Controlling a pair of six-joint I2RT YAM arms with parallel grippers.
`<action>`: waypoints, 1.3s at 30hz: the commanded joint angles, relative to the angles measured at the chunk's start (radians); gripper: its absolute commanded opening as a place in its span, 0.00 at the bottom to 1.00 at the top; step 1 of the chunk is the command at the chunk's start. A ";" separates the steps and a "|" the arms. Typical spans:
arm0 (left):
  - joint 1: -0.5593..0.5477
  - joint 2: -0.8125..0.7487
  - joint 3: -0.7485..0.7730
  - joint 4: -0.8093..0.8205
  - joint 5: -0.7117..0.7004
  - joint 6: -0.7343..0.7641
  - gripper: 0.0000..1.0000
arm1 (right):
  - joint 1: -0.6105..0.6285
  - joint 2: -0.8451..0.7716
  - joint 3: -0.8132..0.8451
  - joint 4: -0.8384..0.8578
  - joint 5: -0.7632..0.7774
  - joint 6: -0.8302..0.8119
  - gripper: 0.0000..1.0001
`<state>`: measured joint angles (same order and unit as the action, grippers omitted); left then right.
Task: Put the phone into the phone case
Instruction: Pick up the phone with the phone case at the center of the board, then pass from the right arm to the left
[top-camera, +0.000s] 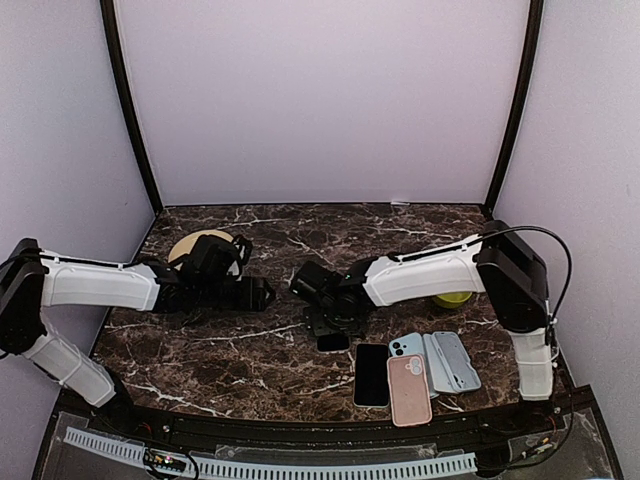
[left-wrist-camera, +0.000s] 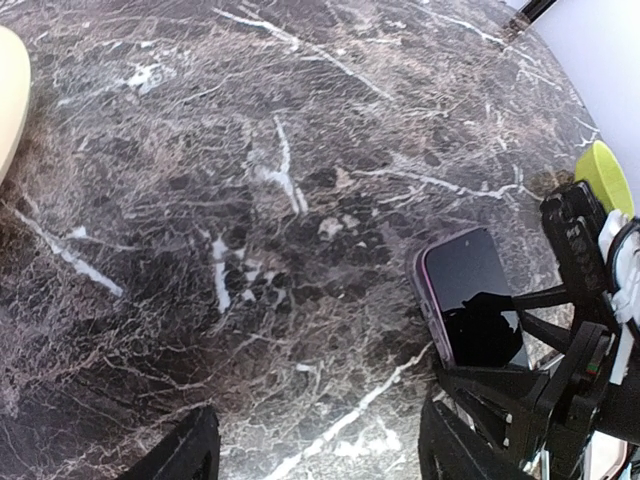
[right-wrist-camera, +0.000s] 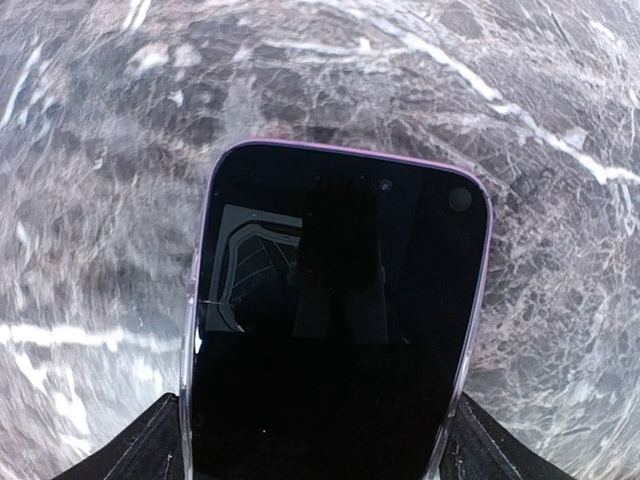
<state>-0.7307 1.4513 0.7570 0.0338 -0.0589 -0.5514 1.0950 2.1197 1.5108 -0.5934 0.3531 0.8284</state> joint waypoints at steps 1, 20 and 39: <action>0.005 -0.070 -0.027 0.086 0.089 0.027 0.70 | 0.022 -0.169 -0.134 0.200 0.031 -0.128 0.44; -0.068 -0.239 -0.111 0.600 0.393 -0.020 0.81 | 0.234 -0.562 -0.497 0.961 0.449 -0.571 0.41; -0.130 -0.216 -0.064 0.574 0.331 0.060 0.23 | 0.291 -0.554 -0.460 0.988 0.450 -0.682 0.40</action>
<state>-0.8543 1.2324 0.6704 0.5896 0.2752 -0.5121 1.3720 1.5986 1.0149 0.3088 0.7837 0.1654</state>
